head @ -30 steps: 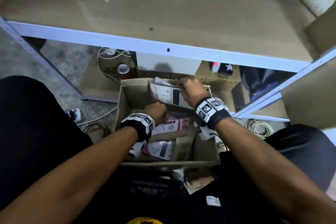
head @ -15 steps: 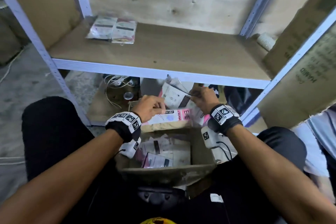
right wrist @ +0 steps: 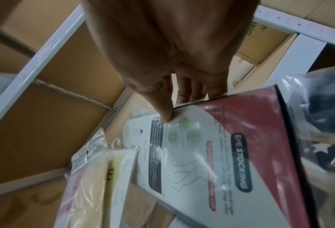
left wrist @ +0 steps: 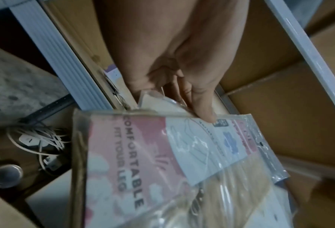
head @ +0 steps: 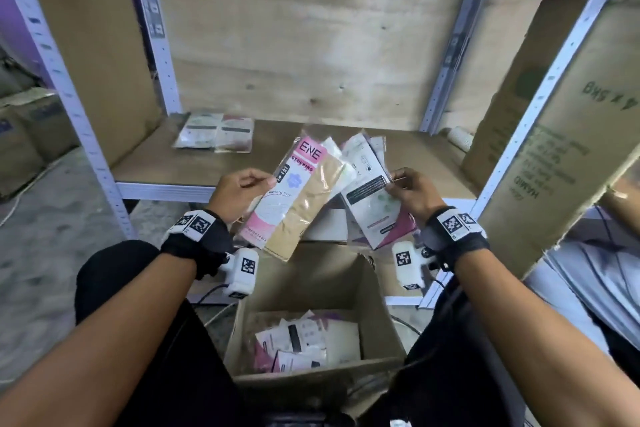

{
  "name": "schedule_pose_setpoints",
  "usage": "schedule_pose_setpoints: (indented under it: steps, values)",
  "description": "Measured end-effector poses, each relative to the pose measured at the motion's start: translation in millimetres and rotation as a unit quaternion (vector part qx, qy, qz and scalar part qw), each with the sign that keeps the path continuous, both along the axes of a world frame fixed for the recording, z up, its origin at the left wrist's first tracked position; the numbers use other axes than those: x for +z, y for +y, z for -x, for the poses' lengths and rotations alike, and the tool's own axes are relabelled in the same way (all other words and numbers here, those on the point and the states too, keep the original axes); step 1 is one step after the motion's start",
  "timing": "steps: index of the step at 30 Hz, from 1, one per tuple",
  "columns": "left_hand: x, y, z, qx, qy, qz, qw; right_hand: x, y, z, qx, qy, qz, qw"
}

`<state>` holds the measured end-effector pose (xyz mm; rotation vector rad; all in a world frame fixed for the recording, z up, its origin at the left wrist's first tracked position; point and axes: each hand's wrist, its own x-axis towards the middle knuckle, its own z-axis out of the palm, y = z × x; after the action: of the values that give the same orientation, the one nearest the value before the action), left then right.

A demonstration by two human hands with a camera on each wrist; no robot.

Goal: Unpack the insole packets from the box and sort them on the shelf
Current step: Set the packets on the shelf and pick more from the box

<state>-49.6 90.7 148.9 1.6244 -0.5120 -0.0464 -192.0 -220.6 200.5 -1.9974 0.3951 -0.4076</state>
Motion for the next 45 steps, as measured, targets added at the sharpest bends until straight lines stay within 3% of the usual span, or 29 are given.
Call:
schedule_pose_setpoints:
  steps: [13, 23, 34, 40, 45]
  values:
    - [54.5, -9.0, -73.8, 0.100, 0.127, 0.120, 0.980, 17.2, 21.6, -65.1, 0.009, -0.063, -0.255, 0.965]
    - [64.0, 24.7, -161.4, 0.195, 0.197, 0.144, 0.950, 22.9, 46.8, -183.4, 0.071, -0.034, -0.303, 0.950]
    - [30.5, 82.7, -286.3, 0.273, 0.233, 0.025, 0.933, 27.3, 101.1, -328.9, 0.101, 0.044, -0.342, 0.933]
    - [24.4, 98.2, -329.0, 0.318, 0.216, -0.047, 0.922, 8.7, 126.7, -397.1, 0.109, 0.110, -0.278, 0.948]
    - [22.8, 100.8, -354.6, 0.332, 0.224, -0.097, 0.911, -17.9, 133.4, -448.0, 0.063, 0.121, -0.202, 0.970]
